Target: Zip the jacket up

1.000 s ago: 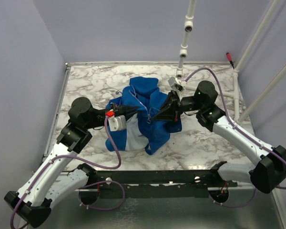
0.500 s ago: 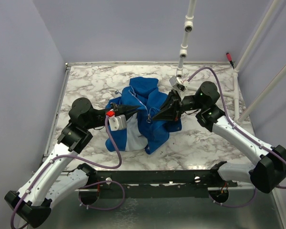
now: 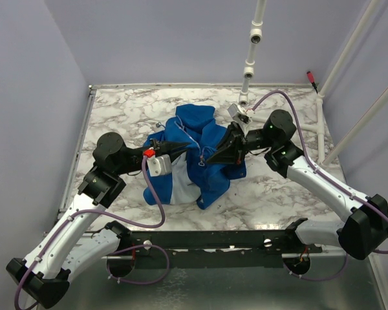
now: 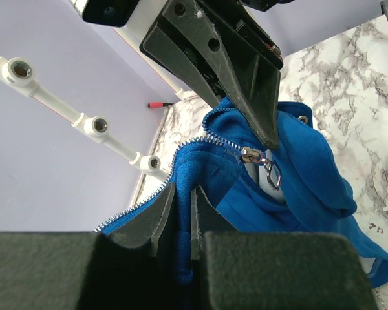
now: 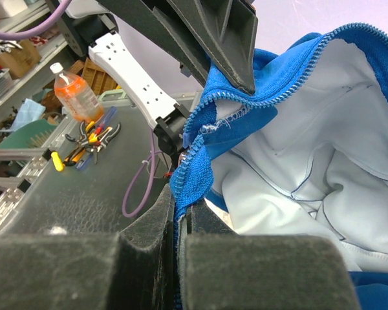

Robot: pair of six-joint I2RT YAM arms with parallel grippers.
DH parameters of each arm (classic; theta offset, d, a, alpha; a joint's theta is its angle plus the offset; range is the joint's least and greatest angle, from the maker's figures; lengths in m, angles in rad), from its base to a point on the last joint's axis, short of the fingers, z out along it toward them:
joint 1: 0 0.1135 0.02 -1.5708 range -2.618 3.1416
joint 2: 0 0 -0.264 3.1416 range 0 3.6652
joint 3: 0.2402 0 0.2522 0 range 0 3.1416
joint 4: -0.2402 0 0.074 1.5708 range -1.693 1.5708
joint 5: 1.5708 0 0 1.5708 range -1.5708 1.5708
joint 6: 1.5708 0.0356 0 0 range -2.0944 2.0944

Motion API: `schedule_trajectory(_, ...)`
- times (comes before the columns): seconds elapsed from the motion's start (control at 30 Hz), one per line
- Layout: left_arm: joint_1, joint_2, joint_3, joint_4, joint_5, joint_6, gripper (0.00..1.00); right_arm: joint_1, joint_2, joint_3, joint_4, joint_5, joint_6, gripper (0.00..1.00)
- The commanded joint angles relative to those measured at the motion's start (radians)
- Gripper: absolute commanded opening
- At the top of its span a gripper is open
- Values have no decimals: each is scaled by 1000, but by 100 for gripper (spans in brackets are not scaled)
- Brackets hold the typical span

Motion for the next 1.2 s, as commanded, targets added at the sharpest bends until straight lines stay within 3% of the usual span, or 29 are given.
schedule_trajectory(0.0, 0, -19, 4, 44, 0, -4, 0, 9, -5, 14, 26, -6, 13, 1)
schedule_trajectory(1.17, 0, -30, -26, 45, 7, 63, 0, 9, 16, 16, 150, 53, 153, 1)
